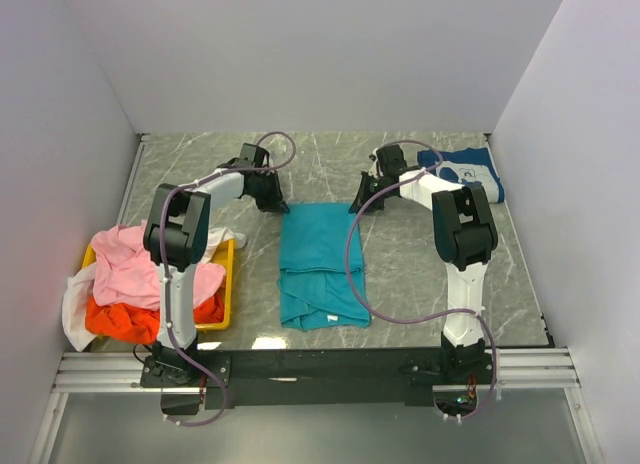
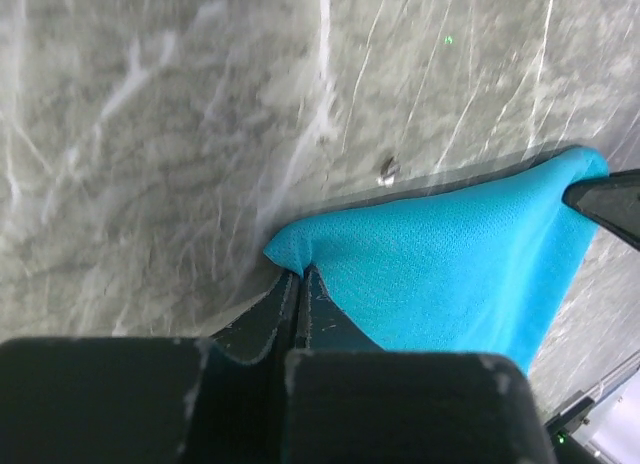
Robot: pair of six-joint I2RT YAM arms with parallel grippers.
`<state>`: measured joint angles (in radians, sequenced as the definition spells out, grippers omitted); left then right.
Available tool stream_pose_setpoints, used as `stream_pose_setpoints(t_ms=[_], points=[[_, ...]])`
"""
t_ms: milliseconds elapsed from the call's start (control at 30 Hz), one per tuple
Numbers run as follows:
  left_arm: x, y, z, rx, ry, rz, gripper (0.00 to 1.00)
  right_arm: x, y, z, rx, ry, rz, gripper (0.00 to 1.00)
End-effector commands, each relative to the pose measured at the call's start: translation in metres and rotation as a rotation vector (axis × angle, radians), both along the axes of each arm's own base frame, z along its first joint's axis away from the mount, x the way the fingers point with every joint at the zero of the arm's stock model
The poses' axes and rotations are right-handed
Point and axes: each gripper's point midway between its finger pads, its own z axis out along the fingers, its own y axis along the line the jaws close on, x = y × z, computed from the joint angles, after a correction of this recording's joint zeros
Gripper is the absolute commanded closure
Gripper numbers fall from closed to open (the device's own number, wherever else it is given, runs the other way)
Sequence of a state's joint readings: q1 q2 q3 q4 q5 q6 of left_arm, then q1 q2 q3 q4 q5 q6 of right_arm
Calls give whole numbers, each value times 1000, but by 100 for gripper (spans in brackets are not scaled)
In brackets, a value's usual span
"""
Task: Fold and stack the t-shirts
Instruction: Fold the tshirt
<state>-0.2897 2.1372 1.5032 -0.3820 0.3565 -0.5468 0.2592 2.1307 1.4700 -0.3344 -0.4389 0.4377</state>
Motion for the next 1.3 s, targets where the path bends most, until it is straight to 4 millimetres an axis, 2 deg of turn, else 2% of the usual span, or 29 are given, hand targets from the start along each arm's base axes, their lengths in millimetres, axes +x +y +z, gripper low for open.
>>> stream_pose_setpoints(t_ms=[0,300,500,600,767,800,867,900,967,1000,1067,1100,1133,1200,1267], points=[[11,9,-15,75,-10,26,100,20,2,26,15,-72,-13,100],[60,-5,44,18,-191,31,100,51,3,74,21,-172,-35,100],[91,-11,101,-54,-353,39,100,70,5,111,32,-249,-36,100],[94,-17,131,-109,-425,19,100,75,4,129,39,-289,-35,100],[83,-19,167,-159,-531,-15,100,76,3,156,53,-358,-23,100],[78,-19,181,-174,-559,-24,100,76,3,165,59,-380,-21,100],[71,-19,185,-192,-584,-31,100,72,3,168,64,-389,-15,100],[67,-21,190,-209,-600,-44,100,71,3,176,71,-413,-12,100],[56,-22,201,-243,-634,-57,100,65,2,176,74,-416,-5,100],[52,-22,202,-251,-637,-61,100,63,2,185,81,-445,-3,100],[40,-23,204,-274,-642,-77,100,55,1,180,84,-438,6,100],[33,-22,202,-277,-635,-83,100,53,1,190,94,-468,10,100],[29,-23,200,-282,-632,-91,100,47,1,182,93,-455,14,100],[23,-21,197,-276,-628,-93,100,41,1,190,108,-481,27,100],[15,-17,192,-265,-621,-94,100,31,0,182,109,-468,36,100]])
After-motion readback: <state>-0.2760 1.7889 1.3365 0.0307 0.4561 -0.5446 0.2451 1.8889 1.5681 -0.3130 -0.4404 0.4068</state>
